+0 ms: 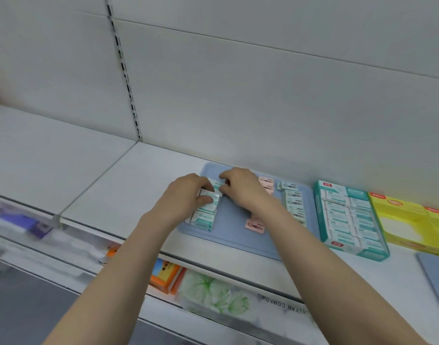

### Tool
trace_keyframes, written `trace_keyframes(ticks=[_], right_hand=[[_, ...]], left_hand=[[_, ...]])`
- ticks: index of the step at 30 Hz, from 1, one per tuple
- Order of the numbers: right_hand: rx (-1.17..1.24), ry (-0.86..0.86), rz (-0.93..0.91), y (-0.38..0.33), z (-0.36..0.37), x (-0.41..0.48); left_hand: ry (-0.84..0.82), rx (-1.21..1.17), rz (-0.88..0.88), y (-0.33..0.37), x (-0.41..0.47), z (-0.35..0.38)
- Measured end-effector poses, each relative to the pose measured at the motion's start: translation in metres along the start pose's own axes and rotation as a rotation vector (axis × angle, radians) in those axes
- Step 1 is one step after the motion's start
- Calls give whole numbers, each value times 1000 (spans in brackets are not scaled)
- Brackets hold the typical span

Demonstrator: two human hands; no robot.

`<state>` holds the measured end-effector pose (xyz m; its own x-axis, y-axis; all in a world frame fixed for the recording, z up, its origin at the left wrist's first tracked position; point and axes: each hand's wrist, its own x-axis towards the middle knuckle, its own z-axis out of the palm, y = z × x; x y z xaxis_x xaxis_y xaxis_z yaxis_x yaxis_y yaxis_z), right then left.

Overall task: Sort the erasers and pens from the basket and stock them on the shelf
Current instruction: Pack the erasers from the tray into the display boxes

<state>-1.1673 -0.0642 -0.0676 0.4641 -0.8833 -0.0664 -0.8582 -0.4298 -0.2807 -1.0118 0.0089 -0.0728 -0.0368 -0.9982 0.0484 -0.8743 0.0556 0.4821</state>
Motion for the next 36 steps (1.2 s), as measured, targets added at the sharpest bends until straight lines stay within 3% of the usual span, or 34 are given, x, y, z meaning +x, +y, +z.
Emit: trace_keyframes(ticks=[6, 10, 14, 18, 24, 27, 32, 36], right_hand=[[128, 48, 40, -1, -7, 0], [334, 276, 96, 16, -20, -16], [523, 454, 182, 64, -54, -56], [646, 544, 332, 133, -76, -107], [621, 378, 548, 185, -69, -156], [585, 415, 583, 185, -54, -149], [342, 561, 560, 179, -36, -136], [230, 401, 454, 179, -47, -142]], left_hand=[[20, -78, 10, 4, 4, -4], [74, -143, 20, 19, 8, -1], [108, -281, 64, 48, 24, 10], [30, -467, 132, 90, 42, 27], [-82, -548, 214, 145, 53, 50], [-97, -542, 208, 155, 54, 57], [-93, -544, 171, 161, 53, 62], [-76, -553, 150, 166, 53, 69]])
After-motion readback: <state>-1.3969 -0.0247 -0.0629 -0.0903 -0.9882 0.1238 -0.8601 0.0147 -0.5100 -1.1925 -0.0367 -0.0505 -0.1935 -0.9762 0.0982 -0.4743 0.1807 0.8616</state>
